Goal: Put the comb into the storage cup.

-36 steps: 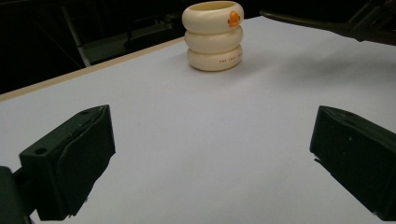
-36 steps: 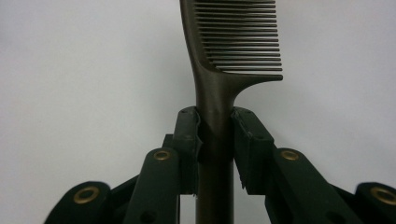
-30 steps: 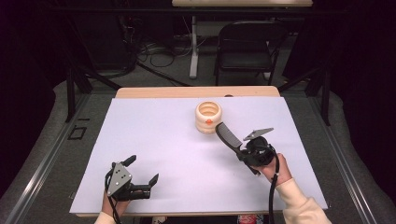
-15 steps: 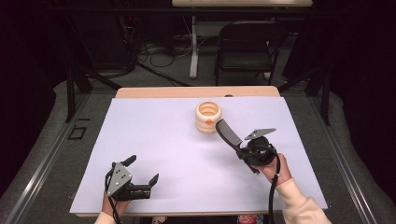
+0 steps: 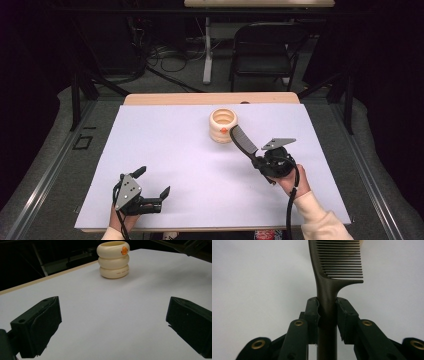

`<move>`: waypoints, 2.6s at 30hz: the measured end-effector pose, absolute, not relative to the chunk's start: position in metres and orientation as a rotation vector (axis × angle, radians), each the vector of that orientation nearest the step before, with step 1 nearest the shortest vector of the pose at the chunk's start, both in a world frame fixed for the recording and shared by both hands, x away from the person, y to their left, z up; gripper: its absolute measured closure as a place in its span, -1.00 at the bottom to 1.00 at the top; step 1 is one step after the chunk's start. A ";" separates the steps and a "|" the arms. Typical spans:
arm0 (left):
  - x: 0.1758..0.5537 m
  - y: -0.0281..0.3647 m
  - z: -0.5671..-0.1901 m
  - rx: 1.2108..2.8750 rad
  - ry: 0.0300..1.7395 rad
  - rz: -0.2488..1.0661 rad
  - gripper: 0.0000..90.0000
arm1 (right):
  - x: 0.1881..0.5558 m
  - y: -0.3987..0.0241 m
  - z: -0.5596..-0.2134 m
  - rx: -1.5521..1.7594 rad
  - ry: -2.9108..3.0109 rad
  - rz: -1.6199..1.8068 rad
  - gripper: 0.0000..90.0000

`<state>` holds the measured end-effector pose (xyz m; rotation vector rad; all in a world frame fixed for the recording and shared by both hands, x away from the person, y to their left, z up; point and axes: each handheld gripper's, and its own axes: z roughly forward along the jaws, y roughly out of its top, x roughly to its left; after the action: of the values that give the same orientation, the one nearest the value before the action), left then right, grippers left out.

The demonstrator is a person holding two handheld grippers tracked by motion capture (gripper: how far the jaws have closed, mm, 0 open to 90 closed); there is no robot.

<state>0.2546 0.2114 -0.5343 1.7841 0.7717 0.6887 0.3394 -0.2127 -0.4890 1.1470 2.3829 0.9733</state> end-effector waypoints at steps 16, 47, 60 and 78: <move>0.255 0.211 -0.534 1.783 0.773 0.689 -1.00 | 0.337 -0.213 -0.486 1.118 2.322 1.040 0.61; 0.255 0.209 -0.535 1.787 0.777 0.689 -1.00 | 0.343 -0.210 -0.478 1.065 2.243 1.138 0.61; 0.255 0.209 -0.535 1.788 0.775 0.692 -1.00 | 0.350 -0.204 -0.478 1.028 2.203 1.199 0.61; 0.256 0.209 -0.535 1.789 0.777 0.691 -1.00 | 0.364 -0.193 -0.480 0.981 2.170 1.259 0.61</move>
<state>0.2556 0.2095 -0.5353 1.7894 0.7772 0.6915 0.3642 -0.1928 -0.4805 0.9808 2.1696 1.2594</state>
